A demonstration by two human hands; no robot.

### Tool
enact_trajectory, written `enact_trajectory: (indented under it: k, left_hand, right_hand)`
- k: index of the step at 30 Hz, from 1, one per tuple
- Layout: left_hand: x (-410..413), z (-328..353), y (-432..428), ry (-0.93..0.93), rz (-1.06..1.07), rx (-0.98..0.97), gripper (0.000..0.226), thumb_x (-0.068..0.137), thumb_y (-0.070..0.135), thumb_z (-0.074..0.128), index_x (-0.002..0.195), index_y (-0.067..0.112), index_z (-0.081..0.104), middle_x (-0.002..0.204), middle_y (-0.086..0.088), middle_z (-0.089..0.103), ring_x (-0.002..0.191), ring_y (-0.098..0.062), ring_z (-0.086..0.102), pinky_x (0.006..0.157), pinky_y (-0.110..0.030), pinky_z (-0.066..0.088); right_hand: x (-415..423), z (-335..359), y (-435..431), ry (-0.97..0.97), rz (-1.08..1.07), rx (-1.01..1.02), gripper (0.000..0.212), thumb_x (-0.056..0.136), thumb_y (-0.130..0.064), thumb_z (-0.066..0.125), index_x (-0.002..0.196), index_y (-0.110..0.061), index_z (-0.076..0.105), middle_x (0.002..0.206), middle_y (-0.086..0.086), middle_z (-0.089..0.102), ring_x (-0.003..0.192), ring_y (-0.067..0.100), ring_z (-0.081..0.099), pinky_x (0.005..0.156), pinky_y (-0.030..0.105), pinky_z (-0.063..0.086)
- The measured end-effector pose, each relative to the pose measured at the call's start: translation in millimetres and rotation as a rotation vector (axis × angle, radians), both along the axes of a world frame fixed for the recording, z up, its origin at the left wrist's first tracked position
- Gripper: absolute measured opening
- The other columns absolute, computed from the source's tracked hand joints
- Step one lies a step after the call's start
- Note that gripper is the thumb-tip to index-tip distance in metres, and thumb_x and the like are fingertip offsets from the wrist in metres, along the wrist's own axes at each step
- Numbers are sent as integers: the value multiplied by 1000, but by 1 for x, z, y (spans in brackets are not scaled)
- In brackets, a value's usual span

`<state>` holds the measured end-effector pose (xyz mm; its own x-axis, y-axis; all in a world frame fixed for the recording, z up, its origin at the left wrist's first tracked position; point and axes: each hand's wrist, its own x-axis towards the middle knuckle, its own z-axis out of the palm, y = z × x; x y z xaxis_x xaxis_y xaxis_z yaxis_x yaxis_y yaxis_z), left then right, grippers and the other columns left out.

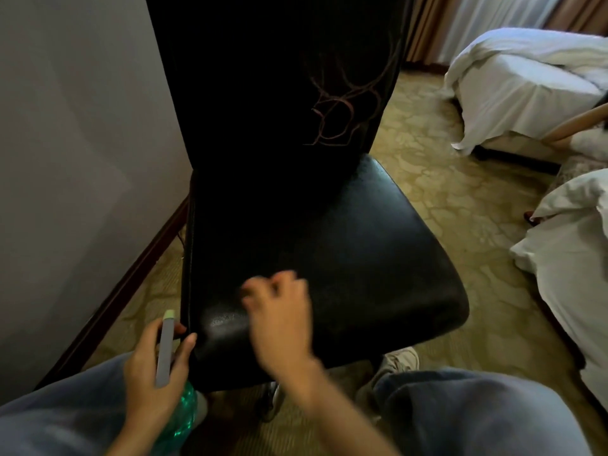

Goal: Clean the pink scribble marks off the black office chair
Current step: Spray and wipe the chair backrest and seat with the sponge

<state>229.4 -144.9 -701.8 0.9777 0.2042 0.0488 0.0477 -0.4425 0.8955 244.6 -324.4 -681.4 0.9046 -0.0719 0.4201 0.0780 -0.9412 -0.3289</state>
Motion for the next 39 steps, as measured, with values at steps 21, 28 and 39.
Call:
enact_trajectory:
  k: [21,28,39]
  left_hand:
    - [-20,10,1,-57,-12,-5,22,87,10,62,93,29,54,88,1,59,83,-13,58,66,-20,43]
    - [-25,6,-6,40,38,42,25,87,6,61,101,22,48,83,4,52,80,-22,54,66,-32,41]
    - [-27,15,-19,-47,38,129,19,87,8,61,96,18,47,77,7,47,71,-20,49,62,-30,38]
  right_hand:
    - [-27,1,-11,-95,-99,101,30,86,-36,52,116,-33,53,106,5,52,91,23,48,76,31,41]
    - [-49,-22,43,29,228,-190,58,69,-42,72,119,-37,43,117,2,47,98,21,49,79,33,49]
    - [-51,-36,-255,-82,-604,362,24,95,-21,51,118,-16,53,128,15,36,116,33,33,94,37,34]
